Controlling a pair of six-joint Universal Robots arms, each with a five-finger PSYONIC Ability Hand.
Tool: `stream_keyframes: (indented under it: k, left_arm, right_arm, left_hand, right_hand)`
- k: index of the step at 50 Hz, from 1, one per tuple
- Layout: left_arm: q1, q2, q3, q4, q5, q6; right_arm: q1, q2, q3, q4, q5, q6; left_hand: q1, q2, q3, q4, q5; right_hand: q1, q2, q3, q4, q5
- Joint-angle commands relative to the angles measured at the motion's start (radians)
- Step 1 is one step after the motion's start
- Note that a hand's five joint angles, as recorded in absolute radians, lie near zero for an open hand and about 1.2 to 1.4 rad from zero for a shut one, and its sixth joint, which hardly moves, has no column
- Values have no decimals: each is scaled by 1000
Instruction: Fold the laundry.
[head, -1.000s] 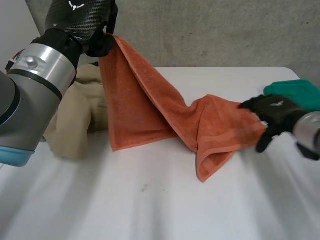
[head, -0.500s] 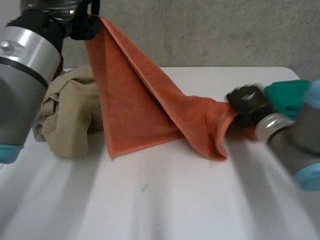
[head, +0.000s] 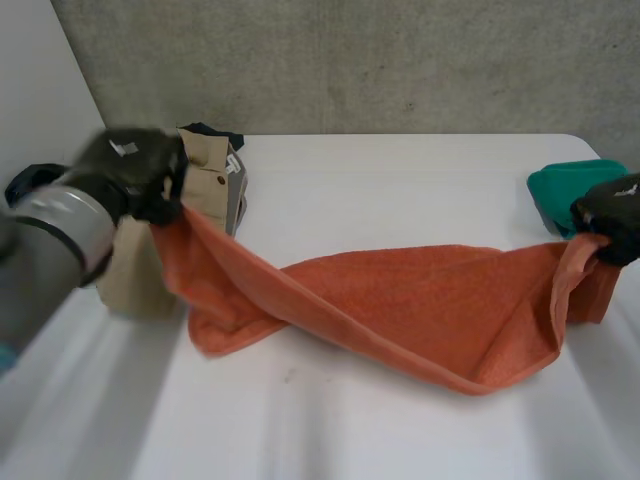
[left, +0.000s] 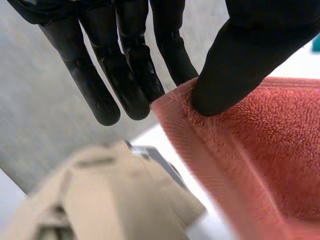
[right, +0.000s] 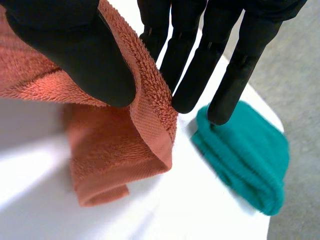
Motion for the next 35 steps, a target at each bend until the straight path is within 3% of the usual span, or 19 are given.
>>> stream_keyframes:
  k: [1, 4, 7, 9, 19, 23, 28, 31, 34, 35]
  left_arm:
    - [-32, -191, 82, 80, -2, -1]
    - [-28, -240, 114, 126, -5, -5]
    - [-30, -255, 124, 146, -11, -6]
    - [-38, -258, 119, 146, -11, -5]
    - [-44, -237, 56, 149, -6, -6]
    - [-51, -220, 43, 147, -6, -9]
    - [-58, -199, 20, 150, -5, -9]
    - [-62, -191, 10, 150, -6, -9]
    - [-62, -189, 3, 150, -8, -3]
    - [-61, -189, 4, 152, -8, -3]
  right_arm:
    - [49, 177, -52, -212, 72, 96]
    - [72, 241, -78, -268, 109, 151]
    - [108, 243, -78, -271, 97, 144]
    - [122, 224, -71, -276, 84, 119]
    - [127, 92, 60, -266, -136, -256]
    - [135, 132, 61, -265, -147, -367]
    - [168, 192, 64, -263, -150, -435]
    - [184, 201, 72, -265, -158, -450]
    - [191, 212, 67, -263, -163, -478]
    - [195, 211, 61, -265, -161, -485]
  left_hand:
    - [239, 199, 203, 195, 246]
    - [239, 199, 203, 195, 246]
    - [239, 199, 203, 195, 246]
    - [239, 199, 203, 195, 246]
    - [239, 199, 203, 195, 246]
    - [239, 199, 203, 195, 246]
    - [239, 199, 203, 195, 246]
    - [239, 199, 203, 195, 246]
    - [239, 199, 203, 195, 246]
    - [239, 199, 203, 195, 246]
  right_hand:
    - [304, 229, 206, 199, 224]
    - [212, 137, 114, 107, 132]
    - [-529, -604, -626, -634, -609]
    - [-695, -770, -793, -801, -776]
    - [-755, -830, -852, -860, -835]
    - [-764, -839, -861, -869, -844]
    - [-737, -812, -835, -843, -818]
    - [-579, -655, -677, -685, -660]
    - [217, 142, 119, 111, 137]
    - [303, 228, 206, 198, 223]
